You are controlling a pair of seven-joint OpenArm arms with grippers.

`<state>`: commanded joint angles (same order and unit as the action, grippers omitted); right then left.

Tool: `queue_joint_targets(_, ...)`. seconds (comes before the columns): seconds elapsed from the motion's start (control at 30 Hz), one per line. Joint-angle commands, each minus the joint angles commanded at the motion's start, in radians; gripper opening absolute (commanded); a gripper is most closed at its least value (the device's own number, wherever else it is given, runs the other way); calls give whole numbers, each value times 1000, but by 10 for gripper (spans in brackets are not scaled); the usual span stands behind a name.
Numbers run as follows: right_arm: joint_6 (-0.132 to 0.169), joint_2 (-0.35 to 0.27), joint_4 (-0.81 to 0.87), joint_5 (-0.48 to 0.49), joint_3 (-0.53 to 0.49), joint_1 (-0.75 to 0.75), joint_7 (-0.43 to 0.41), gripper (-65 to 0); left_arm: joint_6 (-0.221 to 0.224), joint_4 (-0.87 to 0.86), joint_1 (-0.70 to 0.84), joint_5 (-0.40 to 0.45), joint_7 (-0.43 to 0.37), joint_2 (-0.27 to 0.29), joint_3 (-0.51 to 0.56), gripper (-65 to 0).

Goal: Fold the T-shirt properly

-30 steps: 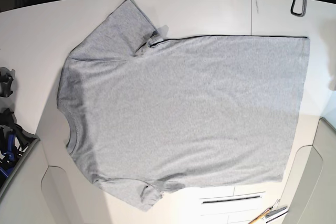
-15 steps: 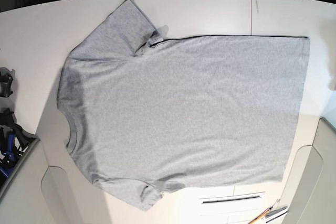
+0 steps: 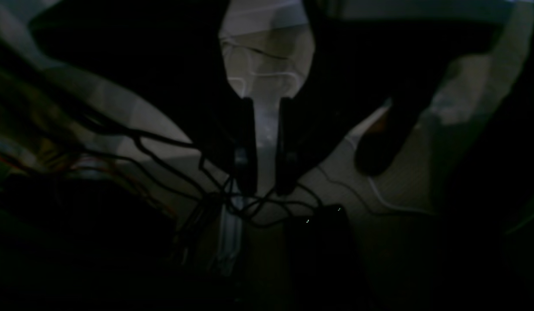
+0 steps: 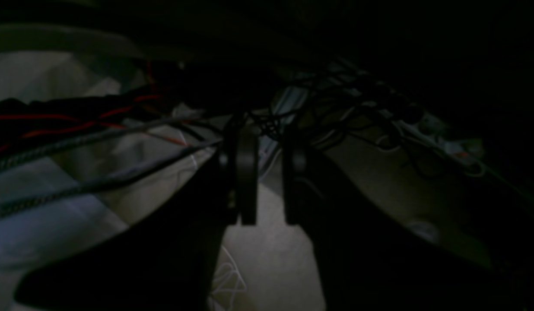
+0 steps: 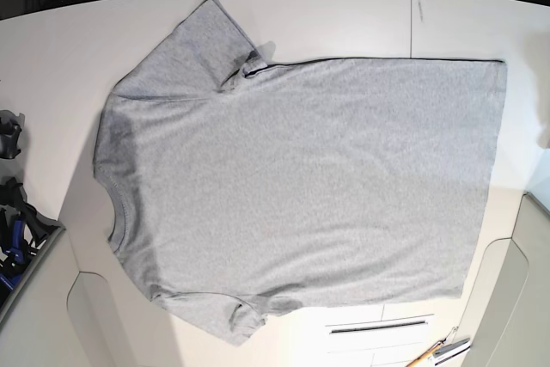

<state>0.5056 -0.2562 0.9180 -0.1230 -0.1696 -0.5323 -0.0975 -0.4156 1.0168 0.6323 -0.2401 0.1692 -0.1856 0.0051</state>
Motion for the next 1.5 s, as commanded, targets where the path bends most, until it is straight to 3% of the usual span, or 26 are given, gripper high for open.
queue_joint_targets(0.17, 0, -29, 137, 15, 0, -101, 0, -557, 5, 125, 100, -34, 0, -12, -6, -537)
queue_joint_targets(0.37, 0, -76, 342, 19, 0, -237, 0, -557, 6, 226, 193, -80, 8, -11, -110, -537)
queue_joint_targets(0.47, 0, -100, 444, 19, 0, -294, 0, -557, -27, 276, 229, -106, 36, -11, -138, -537)
queue_joint_targets(0.9, 1, -132, 718, 56, 0, -447, 4, -557, -26, 519, 393, -138, 42, -11, -138, -537)
queue_joint_targets(1.03, 33, -132, 777, 64, 0, -451, 34, -557, -23, 603, 427, -142, 64, -12, -138, -537)
queue_joint_targets(1.33, 42, -132, 945, 203, 96, -494, 52, -557, -24, 763, 482, -180, 74, -12, -222, -537)
queue_joint_targets(1.5, 41, -131, 1019, 335, 221, -493, 53, -557, -77, 844, 482, -217, 113, -12, -274, -535)
